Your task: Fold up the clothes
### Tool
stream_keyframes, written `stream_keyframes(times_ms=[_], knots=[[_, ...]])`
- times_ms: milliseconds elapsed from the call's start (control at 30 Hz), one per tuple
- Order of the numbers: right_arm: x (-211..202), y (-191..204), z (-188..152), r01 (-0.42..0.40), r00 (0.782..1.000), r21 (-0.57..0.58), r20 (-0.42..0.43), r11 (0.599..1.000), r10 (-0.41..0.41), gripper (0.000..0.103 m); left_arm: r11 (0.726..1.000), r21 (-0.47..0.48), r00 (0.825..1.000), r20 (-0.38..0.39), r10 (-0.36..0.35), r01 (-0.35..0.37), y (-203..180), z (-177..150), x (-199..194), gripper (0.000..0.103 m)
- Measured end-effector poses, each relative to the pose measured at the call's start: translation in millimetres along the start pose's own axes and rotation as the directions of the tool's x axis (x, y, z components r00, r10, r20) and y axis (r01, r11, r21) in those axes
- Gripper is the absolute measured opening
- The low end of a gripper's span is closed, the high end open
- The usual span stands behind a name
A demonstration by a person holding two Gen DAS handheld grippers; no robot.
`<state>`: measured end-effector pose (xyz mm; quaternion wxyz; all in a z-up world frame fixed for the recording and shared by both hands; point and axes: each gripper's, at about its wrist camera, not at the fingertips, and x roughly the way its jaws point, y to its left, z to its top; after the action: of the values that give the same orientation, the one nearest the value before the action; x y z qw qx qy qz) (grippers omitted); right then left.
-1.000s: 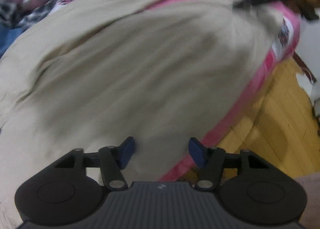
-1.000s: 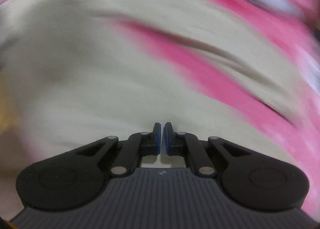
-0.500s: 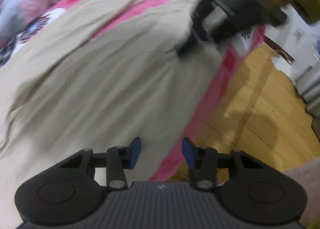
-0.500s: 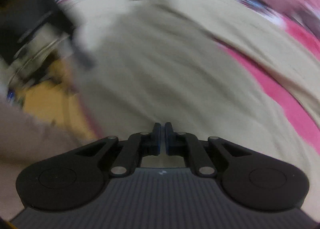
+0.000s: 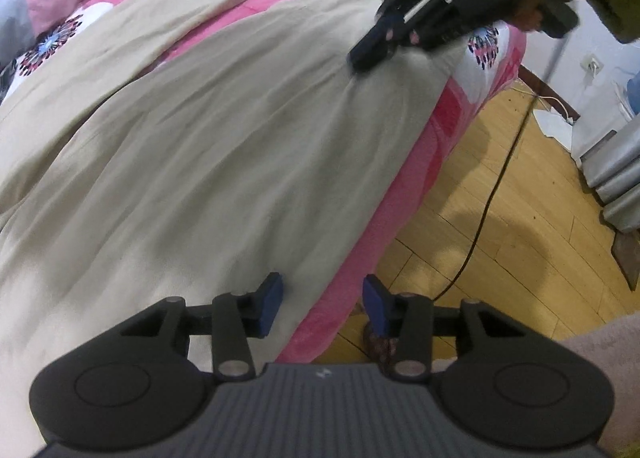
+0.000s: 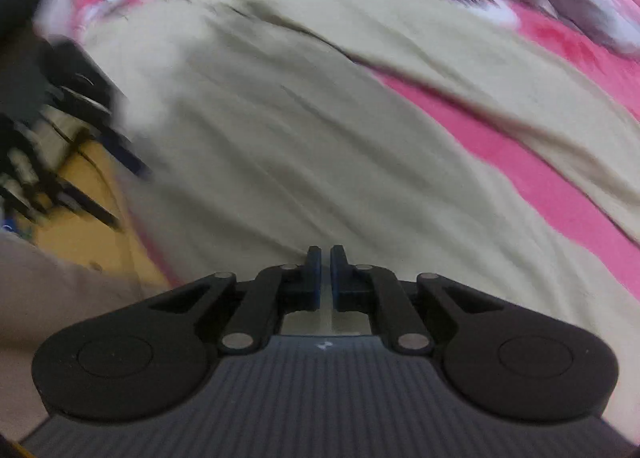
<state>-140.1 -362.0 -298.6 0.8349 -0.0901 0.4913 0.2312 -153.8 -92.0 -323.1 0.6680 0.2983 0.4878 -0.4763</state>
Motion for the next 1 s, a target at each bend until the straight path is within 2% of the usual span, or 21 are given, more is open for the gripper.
stream_keyframes(times_ms=[67,100,167,200,233,300,333,433,500,567,600,633,667,700,767,800,833,900,933,967,1000], knots=[[-19.9,-68.7,-33.2,0.169,0.985,0.228,-0.011,0.959,-0.171,0.001,1.0,0.0,1.0,0.0,-0.003,0.003,1.1,-0.6,0.2,0.045],[-33.6,-101.7,-48.6,0.251,0.966,0.342,-0.035,0.906,-0.255,0.0,1.0,0.006,1.0,0.0,-0.003,0.003,1.1,-0.7,0.4,0.045],[-60.8,-156.3,-76.4,0.422,0.897,0.518,-0.119,0.744,-0.426,0.0,1.0,0.017,1.0,-0.002,-0.001,0.001,1.3,-1.0,0.4,0.045],[-72.1,-170.8,-84.4,0.5,0.855,0.539,-0.181,0.677,-0.487,0.007,1.0,0.017,1.0,-0.004,-0.001,0.001,1.9,-0.9,0.7,0.045],[-79.3,-172.3,-86.6,0.541,0.829,0.535,-0.209,0.649,-0.519,0.007,1.0,0.013,1.0,-0.006,-0.001,0.001,2.7,-1.3,0.4,0.045],[-85.0,-152.9,-69.0,0.475,0.859,0.54,-0.117,0.694,-0.498,0.007,1.0,-0.003,1.0,-0.01,-0.003,0.003,3.1,-0.4,0.3,0.045],[-79.2,-138.1,-56.3,0.418,0.889,0.525,-0.068,0.742,-0.453,0.007,1.0,-0.012,1.0,-0.012,-0.003,0.003,3.5,-0.2,0.6,0.045],[-38.5,-85.5,-16.4,0.198,0.97,0.422,0.049,0.885,-0.24,0.005,0.999,-0.034,1.0,-0.014,-0.002,0.002,3.9,0.6,2.3,0.045],[-9.9,-66.4,-3.2,0.072,0.99,0.425,0.08,0.902,-0.117,0.004,0.998,-0.057,1.0,-0.012,0.0,0.0,4.8,1.1,2.8,0.045],[-6.5,-81.1,-10.2,0.063,0.988,0.495,0.094,0.866,-0.126,0.001,0.995,-0.102,1.0,-0.006,0.004,-0.004,6.8,-0.3,1.5,0.045],[-15.6,-93.5,-21.0,0.102,0.979,0.56,0.091,0.822,-0.184,0.0,0.992,-0.13,1.0,-0.004,0.005,-0.005,8.5,-2.3,0.4,0.045],[-27.9,-110.7,-36.4,0.18,0.96,0.632,0.054,0.754,-0.274,0.0,0.987,-0.162,1.0,-0.003,0.006,-0.006,10.6,-5.8,-1.1,0.045],[-43.4,-123.5,-52.0,0.252,0.935,0.686,0.01,0.682,-0.355,0.0,0.981,-0.193,1.0,-0.005,0.009,-0.009,12.6,-9.9,-2.5,0.045],[-59.8,-135.7,-66.4,0.343,0.895,0.731,-0.064,0.59,-0.441,0.0,0.973,-0.229,1.0,-0.011,0.012,-0.015,15.0,-15.3,-4.0,0.045],[-93.4,-146.0,-91.6,0.456,0.827,0.789,-0.203,0.413,-0.525,0.006,0.952,-0.305,0.999,-0.031,0.018,-0.026,20.1,-28.3,-7.6,0.045],[-110.4,-141.8,-100.8,0.469,0.814,0.807,-0.237,0.359,-0.531,0.006,0.937,-0.348,0.999,-0.04,0.021,-0.034,23.2,-35.8,-9.6,0.045],[-119.8,-132.0,-105.5,0.453,0.822,0.821,-0.234,0.349,-0.519,0.006,0.916,-0.4,0.998,-0.052,0.023,-0.041,27.3,-45.0,-11.5,0.045],[-129.7,-104.1,-115.6,0.363,0.876,0.863,-0.189,0.35,-0.444,0.006,0.857,-0.512,0.997,-0.072,0.022,-0.056,36.6,-64.1,-15.6,0.045],[-129.1,-88.3,-121.5,0.291,0.907,0.9,-0.152,0.324,-0.392,0.008,0.821,-0.567,0.997,-0.078,0.023,-0.063,41.9,-74.2,-18.7,0.045],[-125.2,-70.8,-129.4,0.2,0.936,0.94,-0.1,0.276,-0.338,0.009,0.786,-0.614,0.996,-0.08,0.027,-0.07,46.1,-83.0,-21.5,0.045],[-121.2,-61.5,-138.3,0.138,0.949,0.966,-0.065,0.22,-0.308,0.012,0.75,-0.657,0.996,-0.08,0.034,-0.079,50.4,-91.6,-25.0,0.045]])
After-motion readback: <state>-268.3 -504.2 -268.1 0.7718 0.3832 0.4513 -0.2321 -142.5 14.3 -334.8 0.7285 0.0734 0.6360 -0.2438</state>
